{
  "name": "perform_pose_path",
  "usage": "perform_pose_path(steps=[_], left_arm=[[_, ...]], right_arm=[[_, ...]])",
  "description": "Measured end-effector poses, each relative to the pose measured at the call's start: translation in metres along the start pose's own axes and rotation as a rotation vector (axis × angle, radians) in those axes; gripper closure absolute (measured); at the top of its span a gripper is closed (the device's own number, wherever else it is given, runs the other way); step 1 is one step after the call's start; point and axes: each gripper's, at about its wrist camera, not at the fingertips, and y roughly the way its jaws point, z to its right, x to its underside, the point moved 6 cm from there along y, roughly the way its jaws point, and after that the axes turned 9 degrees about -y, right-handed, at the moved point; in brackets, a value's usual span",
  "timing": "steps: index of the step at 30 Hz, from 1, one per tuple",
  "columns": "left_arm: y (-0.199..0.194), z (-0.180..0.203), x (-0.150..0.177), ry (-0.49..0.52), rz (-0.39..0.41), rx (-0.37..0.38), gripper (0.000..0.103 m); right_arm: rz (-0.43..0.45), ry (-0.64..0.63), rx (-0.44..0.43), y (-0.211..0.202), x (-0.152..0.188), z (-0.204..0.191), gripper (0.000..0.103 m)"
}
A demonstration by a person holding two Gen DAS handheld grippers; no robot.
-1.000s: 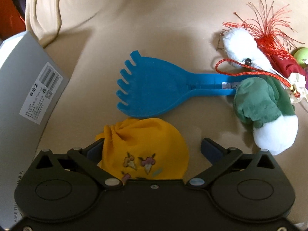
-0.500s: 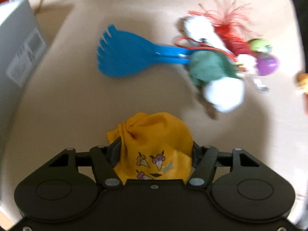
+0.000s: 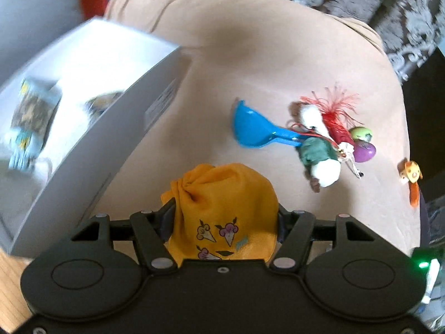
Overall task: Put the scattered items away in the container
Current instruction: 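Carry the yellow pouch with the left tool while the right carries the biscuit packet toward the box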
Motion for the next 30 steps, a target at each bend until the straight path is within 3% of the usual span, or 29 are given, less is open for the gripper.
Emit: perform_pose_path(steps=[2, 4, 6, 7, 8, 13, 20, 30], left_arm=[[-0.004, 0.0, -0.001, -0.024, 0.013, 0.032, 0.042], [-0.003, 0.002, -0.001, -0.01, 0.038, 0.008, 0.042], [0.0, 0.007, -0.002, 0.007, 0.043, 0.032, 0.042], [0.001, 0.009, -0.001, 0.019, 0.045, 0.039, 0.042], [-0.002, 0.008, 0.0, 0.029, 0.047, 0.04, 0.042], [-0.003, 0.01, 0.007, 0.048, 0.029, 0.043, 0.042], [-0.004, 0.017, 0.01, 0.1, 0.039, 0.042, 0.042], [-0.008, 0.029, 0.013, 0.152, 0.053, 0.046, 0.042]], right_arm=[[0.018, -0.024, 0.06, 0.001, 0.002, -0.008, 0.0], [0.032, 0.016, 0.057, 0.0, 0.003, -0.006, 0.001], [0.045, 0.036, 0.063, -0.005, 0.003, -0.001, 0.01], [0.055, 0.048, 0.069, -0.008, 0.004, 0.002, 0.023], [0.063, 0.062, 0.063, -0.012, 0.004, 0.005, 0.028], [0.056, 0.171, -0.03, -0.02, 0.006, 0.029, 0.028], [0.037, 0.411, -0.225, -0.037, 0.015, 0.054, 0.028], [0.081, 0.441, -0.299, -0.088, 0.012, 0.067, 0.028]])
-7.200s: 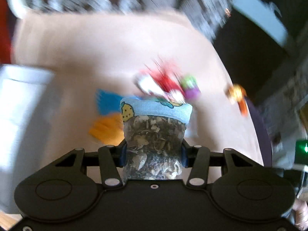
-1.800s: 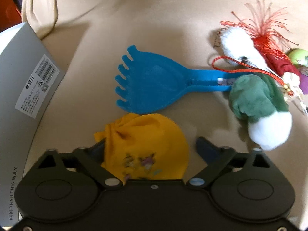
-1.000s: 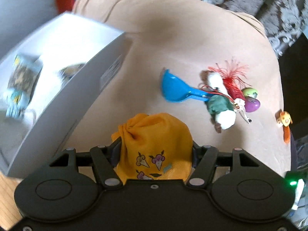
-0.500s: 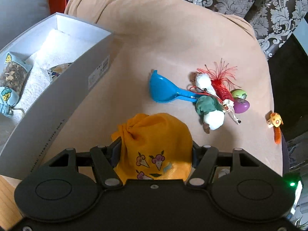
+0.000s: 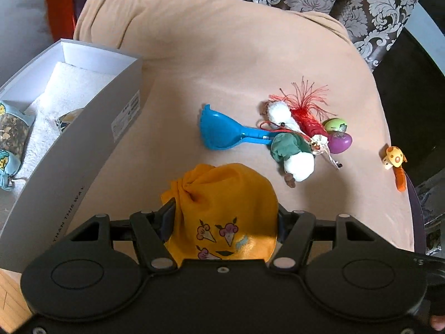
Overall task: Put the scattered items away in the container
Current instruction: 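Carry the yellow pouch with the left tool while the right carries the biscuit packet toward the box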
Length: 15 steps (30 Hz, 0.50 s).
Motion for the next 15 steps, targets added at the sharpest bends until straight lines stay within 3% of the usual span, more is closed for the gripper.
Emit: perform_pose_path(steps=[4, 8, 11, 15], left_arm=[[-0.008, 0.007, -0.002, 0.009, 0.023, -0.002, 0.042], [-0.024, 0.013, -0.004, 0.044, 0.101, -0.022, 0.042], [-0.035, 0.004, -0.012, -0.043, 0.121, 0.026, 0.042], [-0.043, -0.022, -0.028, -0.105, 0.147, -0.021, 0.042]], right_arm=[[0.016, -0.055, 0.003, -0.016, -0.004, -0.013, 0.028], [0.011, -0.105, -0.014, -0.021, -0.01, -0.036, 0.028], [0.005, -0.15, -0.027, -0.021, -0.015, -0.059, 0.028], [-0.005, -0.203, -0.079, -0.024, -0.023, -0.101, 0.028]])
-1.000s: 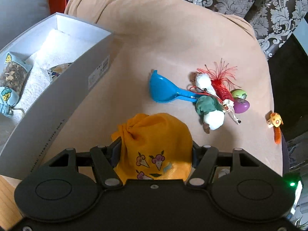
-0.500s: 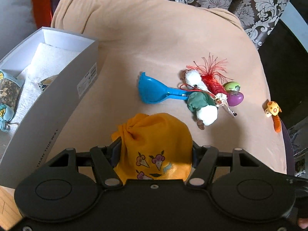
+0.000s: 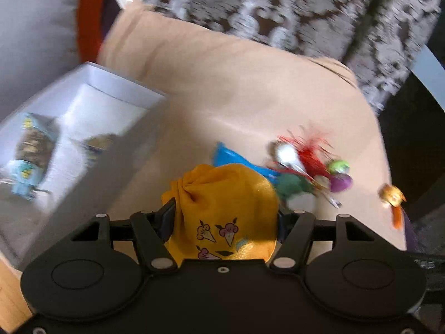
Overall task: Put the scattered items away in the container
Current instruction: 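Carry the yellow pouch with the left tool while the right carries the biscuit packet toward the box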
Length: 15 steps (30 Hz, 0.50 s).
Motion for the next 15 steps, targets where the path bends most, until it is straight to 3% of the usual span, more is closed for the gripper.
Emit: perform_pose_path(steps=[4, 10, 12, 15], left_arm=[[-0.019, -0.036, -0.048, -0.089, 0.06, -0.005, 0.042], [-0.067, -0.089, -0.123, -0.075, 0.232, -0.117, 0.042], [-0.074, -0.111, -0.135, -0.074, 0.235, -0.164, 0.041], [-0.063, -0.142, -0.135, -0.084, 0.163, -0.197, 0.041]], right_arm=[[0.008, -0.1, -0.032, -0.007, -0.016, -0.048, 0.028], [0.027, -0.296, -0.081, -0.02, -0.039, -0.132, 0.028], [0.033, -0.346, -0.106, -0.022, -0.047, -0.162, 0.028], [0.041, -0.408, -0.141, -0.016, -0.056, -0.206, 0.028]])
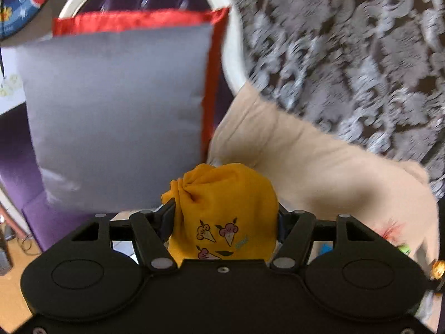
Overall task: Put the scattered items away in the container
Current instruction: 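Release the yellow pouch into the box with the left tool while the right drops the biscuit packet there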
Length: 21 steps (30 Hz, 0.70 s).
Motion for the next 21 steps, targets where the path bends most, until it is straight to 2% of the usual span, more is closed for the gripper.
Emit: perform_pose_path(steps=[6, 9, 12, 16, 17, 18, 21], left_arm=[[0.074, -0.038, 0.048, -0.028, -0.242, -0.065, 0.04], [0.099, -0.051, 0.071, -0.037, -0.32, -0.1, 0.038], [0.107, -0.058, 0.081, -0.066, -0.339, -0.099, 0.035], [0.103, -0.066, 0.086, -0.092, -0.322, -0.071, 0.03], [0.101, -0.067, 0.086, -0.093, -0.315, -0.059, 0.023], [0.099, -0.069, 0.085, -0.088, -0.306, -0.043, 0.02], [0.093, -0.069, 0.083, -0.057, -0.292, -0.003, 0.02]], right_arm=[[-0.024, -0.079, -0.061, 0.058, -0.043, -0.065, 0.028], [-0.067, -0.102, -0.081, 0.098, -0.053, -0.09, 0.028], [-0.093, -0.124, -0.08, 0.133, -0.058, -0.108, 0.028], [-0.115, -0.165, -0.035, 0.174, -0.063, -0.12, 0.028], [-0.115, -0.173, -0.021, 0.181, -0.063, -0.122, 0.028], [-0.116, -0.179, -0.017, 0.188, -0.063, -0.123, 0.028], [-0.123, -0.165, -0.035, 0.199, -0.06, -0.126, 0.028]])
